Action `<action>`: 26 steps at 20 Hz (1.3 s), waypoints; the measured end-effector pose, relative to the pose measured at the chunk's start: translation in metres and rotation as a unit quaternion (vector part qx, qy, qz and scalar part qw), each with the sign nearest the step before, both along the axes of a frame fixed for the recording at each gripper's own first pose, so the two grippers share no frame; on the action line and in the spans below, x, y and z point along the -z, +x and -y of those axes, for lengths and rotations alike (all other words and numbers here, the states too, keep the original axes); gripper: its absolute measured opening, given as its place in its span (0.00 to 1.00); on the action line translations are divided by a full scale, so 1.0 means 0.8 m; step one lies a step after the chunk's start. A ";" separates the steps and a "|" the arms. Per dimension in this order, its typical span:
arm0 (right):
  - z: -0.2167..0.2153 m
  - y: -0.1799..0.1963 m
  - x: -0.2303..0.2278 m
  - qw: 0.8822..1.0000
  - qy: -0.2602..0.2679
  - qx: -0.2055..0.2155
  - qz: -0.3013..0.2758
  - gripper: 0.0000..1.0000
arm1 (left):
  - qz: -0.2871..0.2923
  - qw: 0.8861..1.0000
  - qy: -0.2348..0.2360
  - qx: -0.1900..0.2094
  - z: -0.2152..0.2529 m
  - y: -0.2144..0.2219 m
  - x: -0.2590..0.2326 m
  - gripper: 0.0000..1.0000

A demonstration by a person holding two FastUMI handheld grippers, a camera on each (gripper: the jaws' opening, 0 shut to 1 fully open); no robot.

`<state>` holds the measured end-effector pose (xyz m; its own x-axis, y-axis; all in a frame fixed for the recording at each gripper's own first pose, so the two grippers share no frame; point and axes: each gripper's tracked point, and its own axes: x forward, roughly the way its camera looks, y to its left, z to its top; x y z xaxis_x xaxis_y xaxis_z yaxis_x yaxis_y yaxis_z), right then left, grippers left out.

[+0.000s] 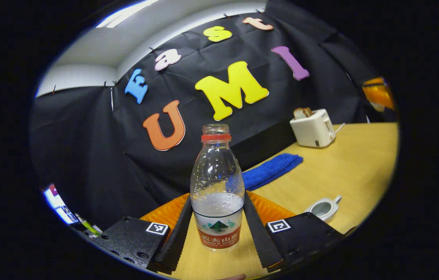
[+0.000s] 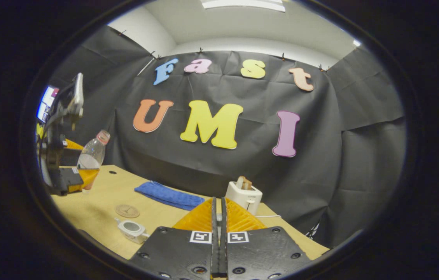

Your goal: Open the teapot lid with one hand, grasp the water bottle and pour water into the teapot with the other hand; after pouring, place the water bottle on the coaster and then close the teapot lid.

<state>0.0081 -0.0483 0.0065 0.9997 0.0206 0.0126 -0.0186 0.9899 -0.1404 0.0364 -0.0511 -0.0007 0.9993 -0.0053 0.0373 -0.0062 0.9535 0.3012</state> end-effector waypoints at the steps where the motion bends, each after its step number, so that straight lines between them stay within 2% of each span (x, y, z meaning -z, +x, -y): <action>1: 0.001 0.000 0.001 1.000 0.000 0.000 0.000 0.00 | 0.005 0.999 -0.031 0.009 0.006 -0.003 -0.007 0.77; 5: 0.002 0.002 0.004 1.000 -0.001 0.001 -0.003 0.00 | 0.029 0.994 -0.108 0.023 0.012 0.000 -0.018 0.77; 12: 0.004 0.009 0.011 1.000 0.001 0.002 -0.011 0.00 | -0.011 0.979 -0.192 0.065 0.038 0.020 0.018 0.78; 16: 0.004 0.014 0.019 1.000 0.003 0.003 -0.018 0.00 | -0.039 0.978 -0.199 0.058 0.042 0.071 0.042 0.78; 22: 0.001 0.022 0.034 0.999 0.004 0.003 -0.032 0.00 | -0.088 0.974 -0.203 0.057 0.049 0.103 0.101 0.79; 26: -0.007 0.026 0.042 0.999 -0.002 -0.002 -0.039 0.00 | -0.073 0.975 -0.196 0.068 0.054 0.118 0.106 0.79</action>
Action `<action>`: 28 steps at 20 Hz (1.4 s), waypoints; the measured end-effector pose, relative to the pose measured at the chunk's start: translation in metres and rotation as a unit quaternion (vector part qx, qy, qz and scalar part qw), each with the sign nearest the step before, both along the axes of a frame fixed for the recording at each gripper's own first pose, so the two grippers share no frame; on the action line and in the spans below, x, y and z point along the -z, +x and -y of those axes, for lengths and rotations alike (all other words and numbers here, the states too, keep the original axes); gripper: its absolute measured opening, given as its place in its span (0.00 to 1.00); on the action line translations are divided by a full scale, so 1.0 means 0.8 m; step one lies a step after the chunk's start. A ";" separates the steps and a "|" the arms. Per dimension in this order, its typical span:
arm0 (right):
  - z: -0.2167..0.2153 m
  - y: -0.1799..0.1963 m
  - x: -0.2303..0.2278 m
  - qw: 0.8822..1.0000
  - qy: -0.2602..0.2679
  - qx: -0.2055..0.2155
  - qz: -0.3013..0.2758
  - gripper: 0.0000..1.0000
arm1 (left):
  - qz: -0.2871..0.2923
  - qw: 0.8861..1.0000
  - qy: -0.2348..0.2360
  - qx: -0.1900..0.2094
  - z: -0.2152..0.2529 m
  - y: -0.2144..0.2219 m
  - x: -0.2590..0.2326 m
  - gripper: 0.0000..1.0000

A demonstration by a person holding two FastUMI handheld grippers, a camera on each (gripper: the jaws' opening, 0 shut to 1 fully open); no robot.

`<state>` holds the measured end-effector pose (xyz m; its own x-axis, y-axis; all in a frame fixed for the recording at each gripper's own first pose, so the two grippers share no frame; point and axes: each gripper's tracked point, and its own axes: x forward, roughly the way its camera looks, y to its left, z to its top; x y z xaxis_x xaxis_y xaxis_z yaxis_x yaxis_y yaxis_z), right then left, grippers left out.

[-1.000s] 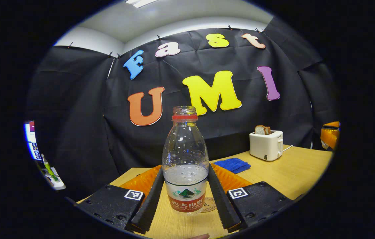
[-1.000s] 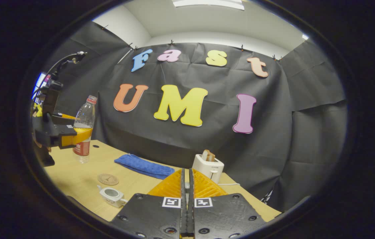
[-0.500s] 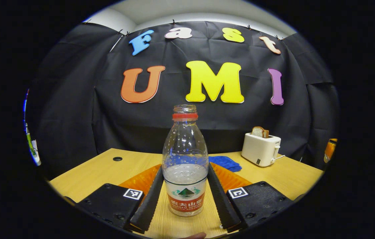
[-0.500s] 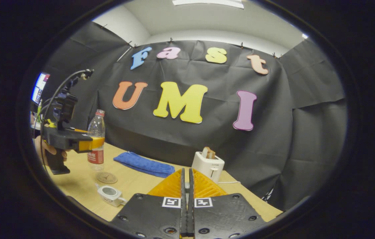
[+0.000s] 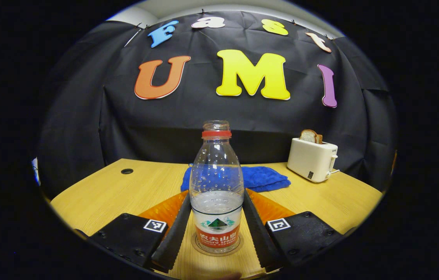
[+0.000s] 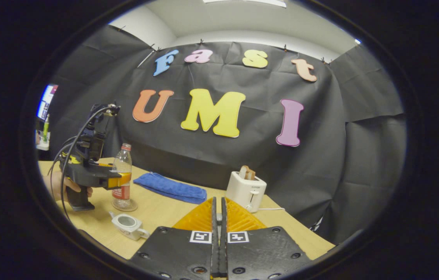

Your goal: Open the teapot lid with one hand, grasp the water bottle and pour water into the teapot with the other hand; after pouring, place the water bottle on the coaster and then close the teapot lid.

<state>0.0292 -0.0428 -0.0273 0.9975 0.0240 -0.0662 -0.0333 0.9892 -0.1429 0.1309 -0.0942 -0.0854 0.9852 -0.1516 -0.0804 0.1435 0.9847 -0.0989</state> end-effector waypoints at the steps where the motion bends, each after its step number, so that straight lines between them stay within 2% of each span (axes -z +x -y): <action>1: -0.003 0.001 0.002 1.000 -0.002 -0.002 -0.002 0.00 | 0.002 1.000 0.002 -0.001 -0.001 0.000 0.001 0.79; 7: -0.009 0.004 0.008 1.000 -0.009 -0.006 -0.005 0.00 | 0.011 1.000 0.004 0.001 0.002 -0.006 0.002 0.81; 12: -0.012 0.003 0.009 1.000 -0.013 -0.007 -0.005 0.00 | -0.020 1.000 0.002 0.005 0.008 -0.011 0.022 0.82; 23: -0.019 0.001 0.010 1.000 -0.013 -0.012 -0.007 0.00 | 0.013 1.000 0.023 -0.001 0.006 -0.019 -0.007 0.90; 28: -0.024 0.000 0.011 1.000 -0.015 -0.015 -0.007 0.00 | 0.011 1.000 0.021 0.013 0.010 -0.029 -0.010 0.96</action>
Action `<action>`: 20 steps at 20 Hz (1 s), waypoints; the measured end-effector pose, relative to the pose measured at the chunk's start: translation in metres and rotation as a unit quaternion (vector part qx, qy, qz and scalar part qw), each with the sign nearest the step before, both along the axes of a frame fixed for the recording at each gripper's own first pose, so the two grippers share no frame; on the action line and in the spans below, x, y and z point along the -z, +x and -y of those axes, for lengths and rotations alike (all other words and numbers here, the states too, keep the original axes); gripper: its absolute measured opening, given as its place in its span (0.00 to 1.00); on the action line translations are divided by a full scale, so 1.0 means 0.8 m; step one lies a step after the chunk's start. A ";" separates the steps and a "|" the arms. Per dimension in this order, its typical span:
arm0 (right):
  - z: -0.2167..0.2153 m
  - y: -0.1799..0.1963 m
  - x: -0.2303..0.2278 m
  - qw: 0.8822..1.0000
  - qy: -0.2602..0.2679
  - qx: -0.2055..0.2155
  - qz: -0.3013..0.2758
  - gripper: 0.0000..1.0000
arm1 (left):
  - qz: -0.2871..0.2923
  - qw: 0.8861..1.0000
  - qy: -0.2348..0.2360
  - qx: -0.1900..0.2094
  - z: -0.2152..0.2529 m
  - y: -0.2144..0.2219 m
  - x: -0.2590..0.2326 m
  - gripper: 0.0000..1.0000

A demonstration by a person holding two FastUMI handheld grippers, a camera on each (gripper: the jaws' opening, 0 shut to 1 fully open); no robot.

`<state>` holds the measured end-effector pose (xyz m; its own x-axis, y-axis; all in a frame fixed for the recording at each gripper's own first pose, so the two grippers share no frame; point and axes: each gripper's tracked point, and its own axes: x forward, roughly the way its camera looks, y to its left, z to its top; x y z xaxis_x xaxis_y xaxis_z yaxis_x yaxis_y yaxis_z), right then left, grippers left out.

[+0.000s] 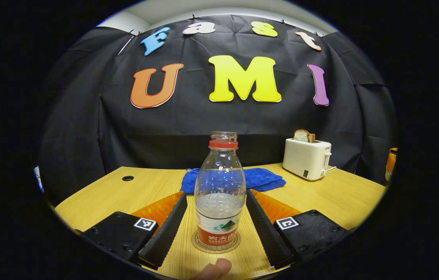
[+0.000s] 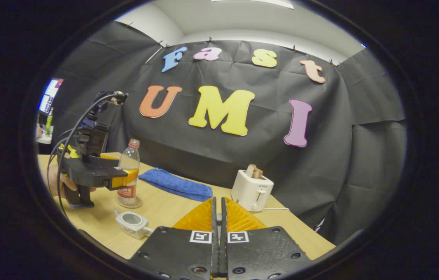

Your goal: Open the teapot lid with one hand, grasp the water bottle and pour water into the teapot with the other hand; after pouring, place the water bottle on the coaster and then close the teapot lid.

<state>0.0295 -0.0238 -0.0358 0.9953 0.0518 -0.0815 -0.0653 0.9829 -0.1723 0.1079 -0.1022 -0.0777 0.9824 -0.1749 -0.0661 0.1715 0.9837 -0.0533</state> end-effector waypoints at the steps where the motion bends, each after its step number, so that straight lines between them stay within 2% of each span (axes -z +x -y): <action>1: -0.003 -0.001 -0.001 1.000 0.000 -0.002 0.000 0.01 | 0.000 1.000 -0.001 0.003 0.000 -0.004 -0.001 0.96; 5: -0.013 0.000 0.004 1.000 0.001 -0.013 -0.003 0.00 | 0.020 1.000 -0.003 0.010 -0.005 -0.029 -0.016 0.97; 9: -0.037 0.002 0.018 0.999 0.022 -0.038 -0.020 0.00 | 0.035 0.999 0.013 -0.006 -0.027 -0.063 -0.026 0.97; 12: -0.060 0.007 0.037 0.997 0.037 -0.053 -0.036 0.00 | 0.042 0.999 0.023 -0.023 -0.046 -0.093 -0.030 0.96; 16: -0.099 0.010 0.057 0.995 0.051 -0.076 -0.050 0.00 | 0.050 0.998 0.011 -0.032 -0.063 -0.129 -0.039 0.96; 20: -0.140 0.012 0.070 0.988 0.079 -0.116 -0.063 0.00 | 0.046 0.998 0.031 -0.037 -0.081 -0.153 -0.043 0.96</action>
